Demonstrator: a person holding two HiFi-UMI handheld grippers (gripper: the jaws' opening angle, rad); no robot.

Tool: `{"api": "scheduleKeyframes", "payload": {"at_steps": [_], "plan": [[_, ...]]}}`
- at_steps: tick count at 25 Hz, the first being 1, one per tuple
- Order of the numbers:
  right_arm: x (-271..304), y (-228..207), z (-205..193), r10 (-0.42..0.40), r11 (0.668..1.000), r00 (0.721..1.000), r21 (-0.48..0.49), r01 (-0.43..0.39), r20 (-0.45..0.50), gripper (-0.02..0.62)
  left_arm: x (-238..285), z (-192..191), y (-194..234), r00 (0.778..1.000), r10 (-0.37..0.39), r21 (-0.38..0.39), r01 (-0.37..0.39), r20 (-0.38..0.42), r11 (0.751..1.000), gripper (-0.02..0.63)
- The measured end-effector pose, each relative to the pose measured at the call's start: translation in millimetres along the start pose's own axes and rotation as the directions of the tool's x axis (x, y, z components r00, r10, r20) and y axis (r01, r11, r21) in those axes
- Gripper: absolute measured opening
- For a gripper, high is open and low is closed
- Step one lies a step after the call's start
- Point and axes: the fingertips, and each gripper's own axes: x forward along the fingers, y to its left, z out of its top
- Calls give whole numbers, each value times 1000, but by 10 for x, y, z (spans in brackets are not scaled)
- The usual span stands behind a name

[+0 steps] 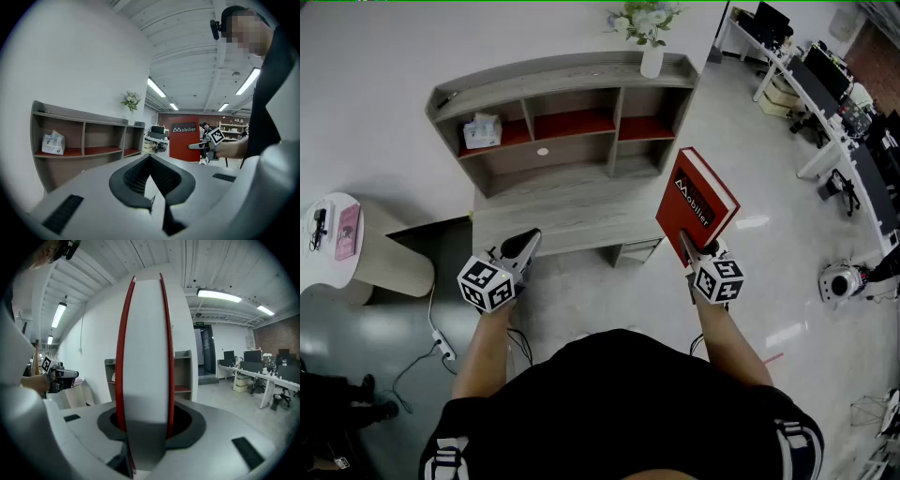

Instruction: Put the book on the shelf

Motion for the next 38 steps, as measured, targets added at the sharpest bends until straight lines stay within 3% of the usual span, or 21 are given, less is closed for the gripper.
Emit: {"api": "scheduleKeyframes", "payload": {"at_steps": [18,28,38], "plan": [[-29,533,144,-59,998,996,21,58,61,173,-594,-93,251,998,-63,-21,63,12,998,20],[25,602,217,-73,997,994,31,70,87,170,-616,-148,146,991,-132,-36,132,16,991,20],[187,440,166,-78,996,994,56,74,81,169,-425,-135,235,991,-136,-35,137,12,990,20]]}}
